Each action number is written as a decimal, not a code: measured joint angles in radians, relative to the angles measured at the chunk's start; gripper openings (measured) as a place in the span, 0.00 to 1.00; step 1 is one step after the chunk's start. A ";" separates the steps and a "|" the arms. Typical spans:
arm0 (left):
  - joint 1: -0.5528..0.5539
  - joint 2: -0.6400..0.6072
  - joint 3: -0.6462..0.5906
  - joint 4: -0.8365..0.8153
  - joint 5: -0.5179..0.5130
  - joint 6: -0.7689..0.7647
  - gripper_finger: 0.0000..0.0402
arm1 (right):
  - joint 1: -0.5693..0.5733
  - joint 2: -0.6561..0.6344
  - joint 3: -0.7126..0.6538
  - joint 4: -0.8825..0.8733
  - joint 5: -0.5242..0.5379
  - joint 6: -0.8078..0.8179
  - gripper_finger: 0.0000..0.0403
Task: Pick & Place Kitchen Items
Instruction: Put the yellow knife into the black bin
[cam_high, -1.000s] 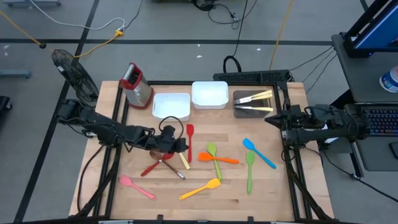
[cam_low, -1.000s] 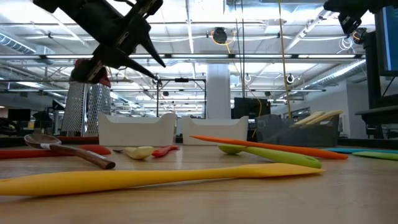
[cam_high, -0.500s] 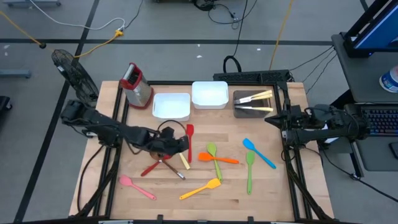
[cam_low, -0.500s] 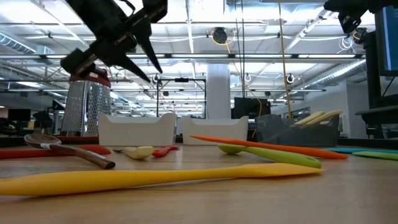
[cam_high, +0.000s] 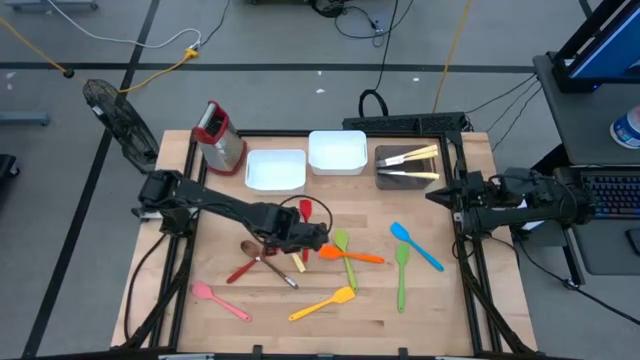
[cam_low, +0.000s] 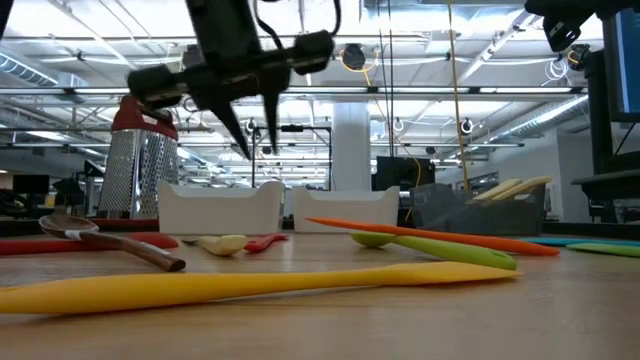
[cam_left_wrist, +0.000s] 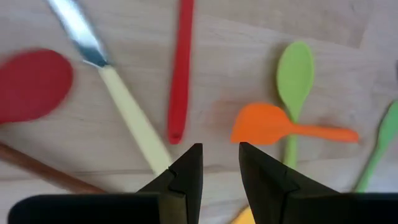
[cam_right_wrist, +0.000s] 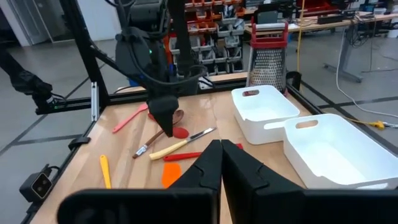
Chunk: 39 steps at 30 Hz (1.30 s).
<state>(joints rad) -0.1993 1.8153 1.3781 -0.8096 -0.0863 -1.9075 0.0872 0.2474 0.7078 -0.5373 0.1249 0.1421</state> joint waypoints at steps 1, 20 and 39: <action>0.003 0.009 0.000 0.003 0.006 -0.013 0.26 | 0.000 0.000 0.000 0.000 0.000 0.001 0.01; -0.019 0.019 -0.001 -0.036 -0.047 -0.175 0.26 | 0.000 -0.006 -0.061 0.029 0.000 0.035 0.01; -0.018 0.019 -0.001 -0.013 -0.057 -0.301 0.26 | -0.001 -0.139 -0.231 0.133 0.006 -0.001 0.01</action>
<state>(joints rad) -0.2175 1.8339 1.3772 -0.8228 -0.1435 -2.2089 0.0864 0.1087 0.4770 -0.4039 0.1305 0.1407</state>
